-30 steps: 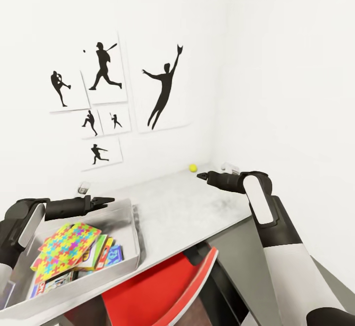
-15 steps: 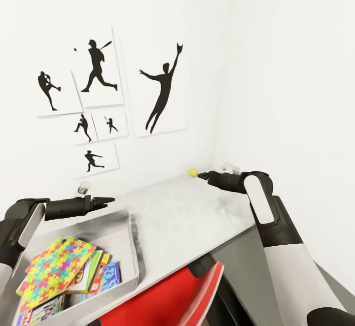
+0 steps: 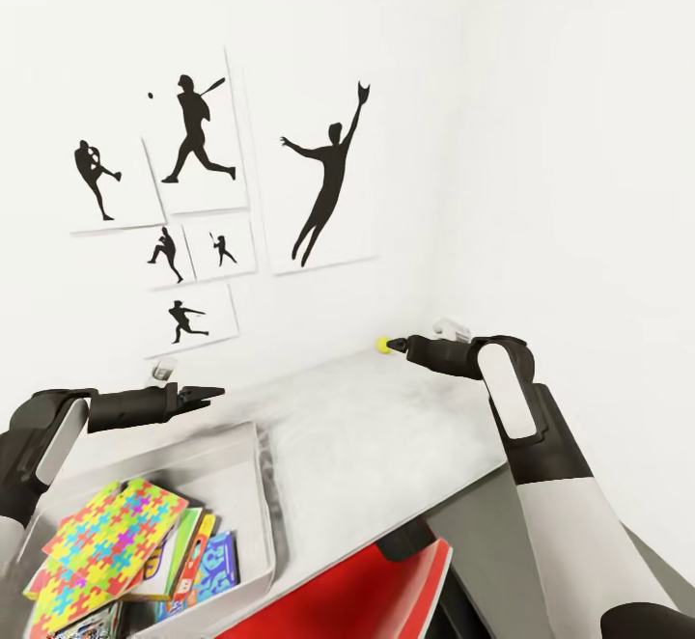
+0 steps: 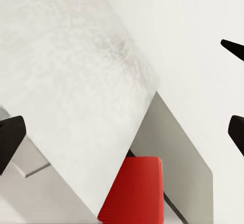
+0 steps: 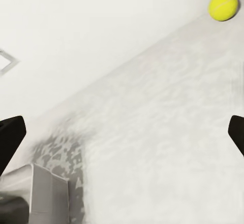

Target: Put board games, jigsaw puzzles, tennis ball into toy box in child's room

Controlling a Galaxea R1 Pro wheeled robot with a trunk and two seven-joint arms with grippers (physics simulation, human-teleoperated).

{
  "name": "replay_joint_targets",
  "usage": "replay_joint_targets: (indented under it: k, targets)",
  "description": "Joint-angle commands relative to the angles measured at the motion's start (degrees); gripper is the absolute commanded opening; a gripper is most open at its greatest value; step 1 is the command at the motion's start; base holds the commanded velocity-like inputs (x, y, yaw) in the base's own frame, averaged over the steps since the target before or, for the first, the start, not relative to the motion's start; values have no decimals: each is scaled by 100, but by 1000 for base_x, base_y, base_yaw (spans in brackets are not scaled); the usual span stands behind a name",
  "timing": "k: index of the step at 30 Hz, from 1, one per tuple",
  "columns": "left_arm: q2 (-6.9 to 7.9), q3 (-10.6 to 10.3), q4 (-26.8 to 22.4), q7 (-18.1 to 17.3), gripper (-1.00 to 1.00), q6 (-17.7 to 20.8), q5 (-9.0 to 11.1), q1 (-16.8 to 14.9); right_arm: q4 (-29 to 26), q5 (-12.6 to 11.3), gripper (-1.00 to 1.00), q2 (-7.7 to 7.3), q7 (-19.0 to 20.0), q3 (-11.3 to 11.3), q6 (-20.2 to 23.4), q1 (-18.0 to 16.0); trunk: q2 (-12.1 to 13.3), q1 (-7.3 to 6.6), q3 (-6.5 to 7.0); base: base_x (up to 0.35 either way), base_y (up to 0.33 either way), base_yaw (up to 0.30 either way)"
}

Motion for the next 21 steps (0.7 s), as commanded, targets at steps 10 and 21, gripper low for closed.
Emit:
replay_joint_targets:
  k: [10,21]
  targets:
    - [1,2,-3,-21,100,16,-7,-6,-5,-59,100,-4,-60,0,21,-5,-13,4,-13,61,18,36]
    - [1,2,1,-21,100,14,-7,-2,-5,-59,100,-4,-60,-5,16,-6,-13,4,-13,105,1,1]
